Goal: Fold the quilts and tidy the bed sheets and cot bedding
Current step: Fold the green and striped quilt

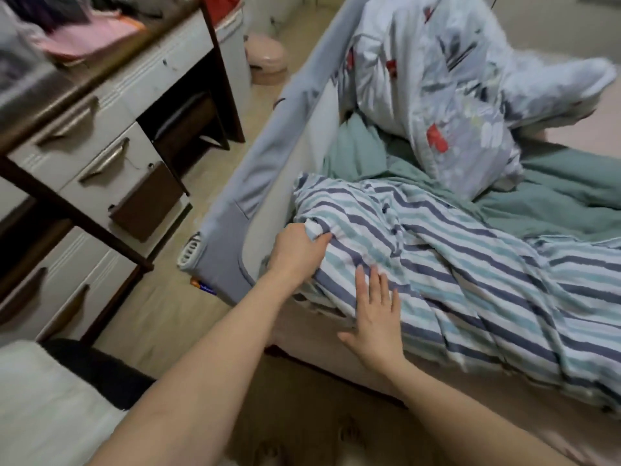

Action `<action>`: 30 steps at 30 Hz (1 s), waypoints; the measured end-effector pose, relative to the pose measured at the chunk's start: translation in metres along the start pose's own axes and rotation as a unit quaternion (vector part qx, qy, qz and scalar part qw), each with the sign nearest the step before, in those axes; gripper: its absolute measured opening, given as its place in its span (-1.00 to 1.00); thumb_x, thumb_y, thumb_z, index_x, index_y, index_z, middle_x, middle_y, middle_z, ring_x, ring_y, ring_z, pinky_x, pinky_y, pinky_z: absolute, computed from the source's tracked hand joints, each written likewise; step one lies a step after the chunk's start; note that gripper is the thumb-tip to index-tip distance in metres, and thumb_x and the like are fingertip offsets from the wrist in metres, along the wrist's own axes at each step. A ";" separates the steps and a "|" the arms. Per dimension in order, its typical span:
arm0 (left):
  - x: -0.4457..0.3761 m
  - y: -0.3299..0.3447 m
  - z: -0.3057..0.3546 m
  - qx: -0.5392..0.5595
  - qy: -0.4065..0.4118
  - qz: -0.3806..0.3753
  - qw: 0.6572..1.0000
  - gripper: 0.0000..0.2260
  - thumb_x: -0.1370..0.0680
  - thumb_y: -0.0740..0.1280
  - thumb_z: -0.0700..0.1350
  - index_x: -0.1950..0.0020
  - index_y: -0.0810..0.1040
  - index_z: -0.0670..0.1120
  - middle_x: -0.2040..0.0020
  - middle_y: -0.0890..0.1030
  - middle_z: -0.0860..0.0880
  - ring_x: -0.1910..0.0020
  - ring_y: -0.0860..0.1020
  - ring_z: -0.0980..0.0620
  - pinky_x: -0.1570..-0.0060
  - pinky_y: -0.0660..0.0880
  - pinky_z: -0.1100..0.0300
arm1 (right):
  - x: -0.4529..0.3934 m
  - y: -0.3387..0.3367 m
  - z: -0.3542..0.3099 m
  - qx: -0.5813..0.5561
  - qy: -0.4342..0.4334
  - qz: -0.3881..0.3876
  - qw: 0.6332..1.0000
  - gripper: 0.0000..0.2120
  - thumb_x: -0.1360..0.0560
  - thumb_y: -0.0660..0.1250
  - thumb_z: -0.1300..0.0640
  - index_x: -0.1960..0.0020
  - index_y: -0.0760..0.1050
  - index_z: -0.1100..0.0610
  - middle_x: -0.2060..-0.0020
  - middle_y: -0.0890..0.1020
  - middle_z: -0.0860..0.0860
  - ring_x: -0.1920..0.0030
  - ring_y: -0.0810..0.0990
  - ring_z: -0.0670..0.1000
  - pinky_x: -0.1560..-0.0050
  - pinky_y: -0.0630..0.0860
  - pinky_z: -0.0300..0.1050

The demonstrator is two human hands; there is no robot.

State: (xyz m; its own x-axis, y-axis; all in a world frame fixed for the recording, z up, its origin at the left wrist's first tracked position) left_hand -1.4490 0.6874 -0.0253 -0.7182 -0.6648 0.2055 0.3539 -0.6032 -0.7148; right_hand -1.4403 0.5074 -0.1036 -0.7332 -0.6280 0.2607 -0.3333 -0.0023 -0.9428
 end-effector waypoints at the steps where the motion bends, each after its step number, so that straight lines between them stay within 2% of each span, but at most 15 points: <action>1: -0.001 -0.018 0.013 -0.029 0.017 -0.003 0.999 -0.66 -0.54 0.33 0.05 -0.10 0.60 -0.20 -0.09 0.63 -0.21 -0.11 0.55 -0.20 0.02 0.44 0.12 | -0.007 -0.020 -0.012 -0.011 -0.009 0.010 1.000 0.03 -0.47 0.38 0.02 -0.52 -0.41 0.04 -0.55 -0.10 0.15 -0.54 0.00 0.16 -0.48 0.09 0.06; 2: -0.001 -0.033 0.021 -0.065 0.037 0.000 0.997 -0.67 -0.54 0.33 0.04 -0.09 0.58 -0.22 -0.09 0.62 -0.22 -0.10 0.55 -0.21 0.06 0.41 0.12 | -0.015 -0.040 -0.021 -0.019 -0.026 0.014 0.999 -0.11 -0.50 0.31 0.14 -0.56 -0.28 0.05 -0.50 0.17 0.19 -0.45 0.26 0.17 -0.34 0.30 0.01; 3: -0.004 -0.051 0.025 -0.105 0.051 0.004 0.993 -0.68 -0.54 0.33 0.02 -0.09 0.56 -0.23 -0.08 0.61 -0.24 -0.09 0.54 -0.22 0.11 0.38 0.12 | -0.025 -0.061 -0.031 -0.025 -0.041 0.014 0.999 -0.23 -0.50 0.25 0.20 -0.57 -0.10 0.06 -0.33 0.43 0.21 -0.27 0.46 0.19 -0.14 0.40 -0.02; 4: -0.005 -0.074 0.026 -0.146 0.064 0.014 0.987 -0.69 -0.54 0.33 0.00 -0.10 0.54 -0.23 -0.09 0.59 -0.24 -0.09 0.53 -0.23 0.14 0.35 0.12 | -0.030 -0.081 -0.047 -0.028 -0.060 0.009 0.998 -0.34 -0.47 0.24 0.22 -0.53 0.11 0.07 -0.15 0.56 0.20 -0.12 0.53 0.20 0.00 0.41 -0.02; 6: -0.011 -0.105 0.019 -0.222 0.076 0.013 0.972 -0.69 -0.55 0.30 -0.03 -0.18 0.50 -0.21 -0.14 0.56 -0.22 -0.11 0.52 -0.23 0.08 0.40 0.08 | -0.029 -0.098 -0.082 -0.031 -0.096 -0.011 0.995 -0.64 -0.44 0.26 0.19 -0.23 0.47 0.15 0.00 0.61 0.19 -0.03 0.55 0.22 0.13 0.35 -0.04; 7: -0.012 -0.114 0.014 -0.264 0.085 -0.005 0.961 -0.69 -0.55 0.28 -0.06 -0.23 0.48 -0.20 -0.16 0.54 -0.21 -0.12 0.51 -0.23 0.02 0.43 0.05 | -0.020 -0.093 -0.104 -0.034 -0.112 -0.033 0.993 -0.79 -0.45 0.28 0.16 -0.07 0.50 0.18 0.02 0.60 0.20 -0.02 0.55 0.21 0.16 0.31 -0.06; 8: -0.009 -0.114 0.008 -0.292 0.087 -0.033 0.952 -0.69 -0.54 0.26 -0.10 -0.25 0.46 -0.19 -0.19 0.53 -0.21 -0.13 0.52 -0.22 -0.02 0.45 0.03 | -0.009 -0.078 -0.121 -0.043 -0.121 -0.070 0.989 -0.86 -0.45 0.31 0.13 0.04 0.47 0.17 0.03 0.59 0.20 0.00 0.55 0.20 0.18 0.30 -0.08; 10: 0.007 -0.100 -0.009 -0.340 0.100 -0.085 0.931 -0.74 -0.54 0.23 -0.14 -0.22 0.46 -0.17 -0.21 0.52 -0.19 -0.14 0.53 -0.19 0.00 0.46 0.05 | 0.018 -0.035 -0.146 -0.088 -0.090 -0.144 0.981 -0.87 -0.46 0.33 0.10 0.12 0.41 0.13 0.03 0.59 0.18 0.02 0.56 0.18 0.15 0.36 -0.10; 12: 0.024 -0.077 -0.027 -0.377 0.114 -0.125 0.911 -0.73 -0.56 0.20 -0.14 -0.25 0.45 -0.15 -0.23 0.52 -0.16 -0.18 0.52 -0.16 -0.01 0.45 0.06 | 0.032 -0.002 -0.144 -0.109 -0.045 -0.193 0.974 -0.90 -0.51 0.24 0.16 0.02 0.46 0.17 -0.04 0.58 0.18 -0.04 0.55 0.18 0.06 0.42 -0.08; 16: 0.025 -0.068 -0.052 -0.420 0.092 -0.201 0.880 -0.67 -0.57 0.22 -0.06 -0.32 0.40 -0.12 -0.30 0.48 -0.12 -0.25 0.49 -0.13 -0.12 0.44 0.05 | 0.032 0.014 -0.105 -0.108 0.005 -0.240 0.965 -0.67 -0.56 0.21 0.13 -0.30 0.45 0.12 -0.25 0.52 0.13 -0.25 0.49 0.14 -0.19 0.41 -0.09; 19: 0.012 -0.068 -0.048 -0.443 0.107 -0.208 0.865 -0.68 -0.57 0.22 -0.12 -0.31 0.38 -0.12 -0.31 0.44 -0.11 -0.24 0.49 -0.13 -0.06 0.44 0.03 | 0.020 -0.001 -0.068 -0.108 0.049 -0.229 0.966 -0.60 -0.59 0.18 0.15 -0.42 0.37 0.12 -0.36 0.44 0.09 -0.31 0.44 0.12 -0.27 0.41 -0.04; 23: -0.016 -0.050 -0.029 -0.395 0.082 -0.231 0.886 -0.69 -0.58 0.23 -0.09 -0.30 0.37 -0.12 -0.29 0.45 -0.09 -0.20 0.48 -0.14 -0.08 0.46 0.02 | -0.017 -0.027 -0.024 -0.122 0.088 -0.153 0.977 -0.68 -0.58 0.16 0.15 -0.31 0.44 0.15 -0.28 0.52 0.11 -0.25 0.48 0.13 -0.20 0.44 -0.03; 26: -0.042 -0.031 -0.018 -0.359 0.056 -0.224 0.904 -0.79 -0.57 0.21 -0.15 -0.19 0.38 -0.13 -0.24 0.48 -0.12 -0.07 0.47 -0.12 -0.03 0.44 0.05 | -0.054 -0.042 -0.006 -0.114 0.081 -0.108 0.984 -0.66 -0.57 0.19 0.13 -0.33 0.40 0.15 -0.29 0.50 0.12 -0.26 0.46 0.15 -0.19 0.43 -0.03; 28: -0.070 -0.009 -0.018 -0.348 0.030 -0.206 0.914 -0.72 -0.57 0.21 -0.16 -0.28 0.36 -0.14 -0.34 0.40 -0.15 -0.21 0.44 -0.13 -0.10 0.42 0.03 | -0.096 -0.044 0.006 -0.096 0.055 -0.092 0.990 -0.60 -0.57 0.21 0.12 -0.38 0.33 0.16 -0.32 0.44 0.13 -0.30 0.42 0.15 -0.21 0.39 -0.03; 30: -0.094 0.010 -0.025 -0.353 0.015 -0.191 0.916 -0.57 -0.57 0.24 -0.13 -0.42 0.24 -0.14 -0.46 0.25 -0.16 -0.40 0.30 -0.15 -0.26 0.38 -0.03 | -0.136 -0.045 0.012 -0.081 0.022 -0.066 0.994 -0.56 -0.56 0.22 0.10 -0.40 0.29 0.17 -0.34 0.39 0.15 -0.32 0.37 0.16 -0.25 0.35 -0.03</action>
State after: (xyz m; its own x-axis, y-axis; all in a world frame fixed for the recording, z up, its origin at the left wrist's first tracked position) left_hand -1.3932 0.7550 -0.0680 -0.7286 -0.4454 0.5203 -0.3953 -0.3469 -0.8505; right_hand -1.3183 0.5831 -0.0990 -0.7010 -0.5963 0.3912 -0.5163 0.0458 -0.8552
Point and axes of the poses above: each hand's wrist, its own x-axis away from the middle knuckle, its own y-axis out of the palm, z = x × y, the point moved 3 cm from there along -x, towards the middle knuckle
